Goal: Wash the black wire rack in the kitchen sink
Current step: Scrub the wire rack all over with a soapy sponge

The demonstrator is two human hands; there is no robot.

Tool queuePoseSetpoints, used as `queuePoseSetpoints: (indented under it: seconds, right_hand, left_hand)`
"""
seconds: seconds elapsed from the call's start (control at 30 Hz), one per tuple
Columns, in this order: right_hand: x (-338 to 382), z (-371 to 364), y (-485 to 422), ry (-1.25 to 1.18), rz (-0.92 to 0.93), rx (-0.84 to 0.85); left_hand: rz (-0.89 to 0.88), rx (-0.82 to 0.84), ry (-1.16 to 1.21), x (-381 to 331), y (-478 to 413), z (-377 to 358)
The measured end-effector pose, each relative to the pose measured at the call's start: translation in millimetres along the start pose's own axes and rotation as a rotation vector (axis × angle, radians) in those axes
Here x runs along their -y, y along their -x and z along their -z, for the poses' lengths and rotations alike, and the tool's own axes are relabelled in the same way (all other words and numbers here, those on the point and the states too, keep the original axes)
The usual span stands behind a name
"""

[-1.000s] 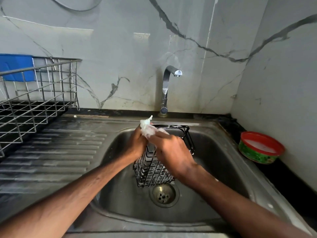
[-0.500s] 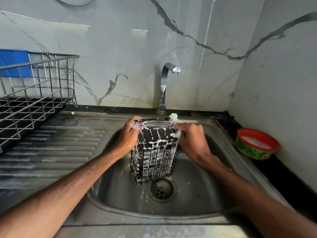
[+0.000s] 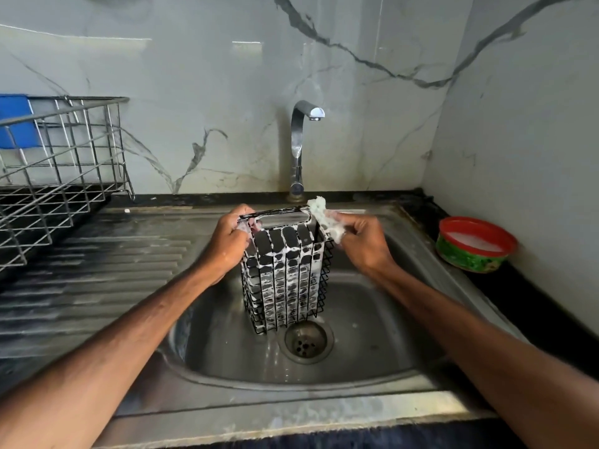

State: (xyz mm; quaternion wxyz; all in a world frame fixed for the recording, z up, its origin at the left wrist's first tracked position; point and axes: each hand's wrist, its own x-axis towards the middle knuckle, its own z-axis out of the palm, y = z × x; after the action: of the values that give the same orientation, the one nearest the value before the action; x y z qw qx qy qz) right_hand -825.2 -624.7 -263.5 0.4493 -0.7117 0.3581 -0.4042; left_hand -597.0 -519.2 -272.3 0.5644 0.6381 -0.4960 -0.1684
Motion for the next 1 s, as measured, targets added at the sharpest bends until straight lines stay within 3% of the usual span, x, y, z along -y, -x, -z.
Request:
queuePoseSetpoints:
  seconds: [0.1,0.3,0.43,0.6,0.73,0.8,1.0]
  right_hand:
    - [-8,-1,3,0.121,-0.109,0.059]
    - [22,3,2,0.236,0.135,-0.045]
    - [1,3,10,0.370,0.019,0.098]
    - [22,4,2,0.234,0.091,-0.045]
    - [7,0,10,0.321,-0.043,0.054]
    - [4,2,8,0.256,-0.110,0.076]
    - [25,15,3,-0.249,-0.340,0.021]
  left_hand:
    - [-0.007,-0.005,0.016,1,-1,-1]
    - [-0.050,-0.006,0.027,-1,0,-2]
    - [-0.047,-0.005,0.020,-2,1,-2]
    - [-0.046,-0.007,0.005,-1,0,-2]
    - [-0.052,-0.009,0.006,-3,2,-3]
    - [-0.089,-0.011,-0.003,-2,4,-2]
    - [-0.166,-0.050,-0.159,14,4,1]
